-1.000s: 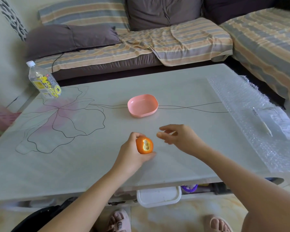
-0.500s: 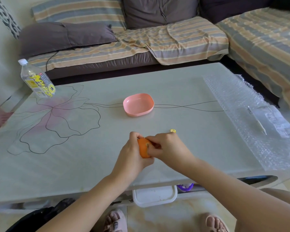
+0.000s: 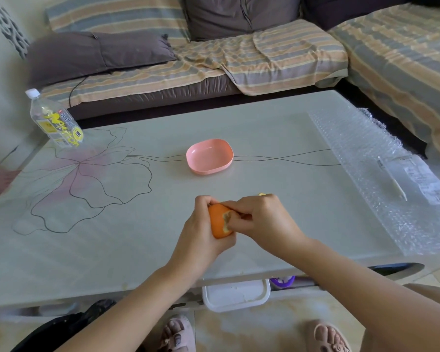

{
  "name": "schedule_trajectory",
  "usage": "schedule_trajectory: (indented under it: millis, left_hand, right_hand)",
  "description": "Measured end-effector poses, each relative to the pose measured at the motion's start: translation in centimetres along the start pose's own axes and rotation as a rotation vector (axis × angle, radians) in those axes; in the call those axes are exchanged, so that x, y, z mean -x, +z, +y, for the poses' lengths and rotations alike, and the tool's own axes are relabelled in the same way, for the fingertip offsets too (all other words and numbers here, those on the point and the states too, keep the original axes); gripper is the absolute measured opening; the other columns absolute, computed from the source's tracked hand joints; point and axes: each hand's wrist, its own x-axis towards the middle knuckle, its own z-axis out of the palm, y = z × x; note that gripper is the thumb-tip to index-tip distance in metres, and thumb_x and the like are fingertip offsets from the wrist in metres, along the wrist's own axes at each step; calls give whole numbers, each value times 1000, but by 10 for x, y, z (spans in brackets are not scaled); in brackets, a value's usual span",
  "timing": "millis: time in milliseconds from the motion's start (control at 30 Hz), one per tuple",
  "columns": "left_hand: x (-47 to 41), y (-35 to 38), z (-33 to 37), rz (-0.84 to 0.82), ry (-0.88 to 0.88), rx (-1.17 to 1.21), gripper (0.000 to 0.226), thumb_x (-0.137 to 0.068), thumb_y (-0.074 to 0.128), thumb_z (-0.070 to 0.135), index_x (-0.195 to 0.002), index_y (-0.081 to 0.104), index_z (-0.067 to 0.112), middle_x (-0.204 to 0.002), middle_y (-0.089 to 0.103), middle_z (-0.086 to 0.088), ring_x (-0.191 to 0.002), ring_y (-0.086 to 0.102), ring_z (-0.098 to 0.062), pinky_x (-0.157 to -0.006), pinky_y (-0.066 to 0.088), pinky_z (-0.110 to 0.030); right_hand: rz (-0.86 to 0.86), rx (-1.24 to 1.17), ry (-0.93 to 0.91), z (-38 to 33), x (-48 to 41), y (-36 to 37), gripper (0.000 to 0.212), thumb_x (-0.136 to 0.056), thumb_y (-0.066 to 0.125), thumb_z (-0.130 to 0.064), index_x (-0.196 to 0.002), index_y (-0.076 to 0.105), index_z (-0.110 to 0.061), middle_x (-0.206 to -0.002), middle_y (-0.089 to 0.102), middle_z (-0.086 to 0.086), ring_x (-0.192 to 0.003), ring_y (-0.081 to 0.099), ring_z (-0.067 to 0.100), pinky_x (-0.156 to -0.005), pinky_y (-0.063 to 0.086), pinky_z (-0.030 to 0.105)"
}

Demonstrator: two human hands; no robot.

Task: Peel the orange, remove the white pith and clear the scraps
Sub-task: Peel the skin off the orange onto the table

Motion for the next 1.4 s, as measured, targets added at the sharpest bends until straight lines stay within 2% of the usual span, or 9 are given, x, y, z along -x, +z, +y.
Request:
schedule_trajectory:
  millis: [100, 200, 467, 567, 700, 867, 1067, 1233, 1400]
  left_hand:
    - [1, -4, 4, 5, 48, 21, 54, -74, 78, 19, -105, 35, 27, -90, 53, 15, -75, 57, -3, -59, 43, -8]
    - [3, -6, 6, -29, 74, 35, 56, -72, 79, 20, -102, 34, 33, -90, 55, 13, -77, 57, 2, -62, 44, -9]
    - [4, -1, 6, -61, 81, 41, 55, -73, 77, 21, -104, 33, 29, -89, 55, 13, -79, 55, 8, -60, 42, -8]
    - [5, -2, 6, -55, 97, 43, 55, -73, 78, 22, -105, 33, 29, -91, 55, 13, -78, 57, 1, -62, 43, -8]
    - [4, -4, 6, -50, 119, 28, 56, -73, 78, 22, -103, 32, 33, -95, 54, 13, -82, 57, -2, -63, 44, -10]
    - [4, -3, 3, -31, 155, -30, 56, -74, 77, 20, -99, 30, 39, -95, 52, 14, -81, 56, -6, -66, 44, -12]
    - [0, 2, -5, 87, 260, -203, 56, -71, 79, 15, -112, 42, 19, -100, 47, 9, -77, 49, -11, -59, 35, -11]
    - [-4, 3, -3, 153, 332, -254, 66, -68, 81, 12, -110, 32, 28, -101, 46, 9, -77, 50, -13, -63, 38, -20]
    - [-8, 3, -1, 175, 339, -262, 60, -71, 80, 15, -113, 38, 20, -104, 54, -1, -78, 56, -20, -61, 40, -22]
  right_hand:
    - [-52, -71, 7, 0, -1, -12, 18, -84, 68, -24, -101, 73, -20, -75, 66, 5, -70, 58, 14, -67, 46, 27]
    - [-103, -109, -18, 1, -2, -22, 22, -82, 71, -28, -102, 74, -22, -75, 64, 4, -67, 54, 11, -63, 41, 18]
    - [-108, 73, -132, -3, 3, -22, 28, -81, 50, -30, -72, 65, -8, -61, 46, 10, -58, 37, 21, -52, 30, 26]
    - [-129, 98, -136, -3, 3, -22, 42, -79, 44, -33, -81, 67, 2, -64, 49, 13, -59, 39, 23, -54, 36, 35]
    - [-75, 93, -125, -5, 4, -21, 26, -78, 51, -17, -87, 71, -2, -63, 50, 12, -58, 40, 23, -55, 38, 36]
    - [-49, -60, -10, -10, 5, -22, 31, -75, 63, 0, -97, 76, -18, -66, 58, 8, -61, 48, 18, -57, 40, 26]
    - [-102, -303, 275, -11, -4, -26, 32, -75, 67, 0, -98, 75, -21, -65, 69, -21, -60, 60, -4, -58, 43, 6]
    - [-75, -485, 364, -10, -4, -25, 37, -77, 60, 8, -101, 75, -17, -86, 76, -3, -81, 71, 6, -68, 48, 7]
    - [-88, -540, 379, -9, -4, -26, 33, -84, 57, 4, -107, 72, -14, -92, 75, 1, -84, 72, 11, -79, 54, 15]
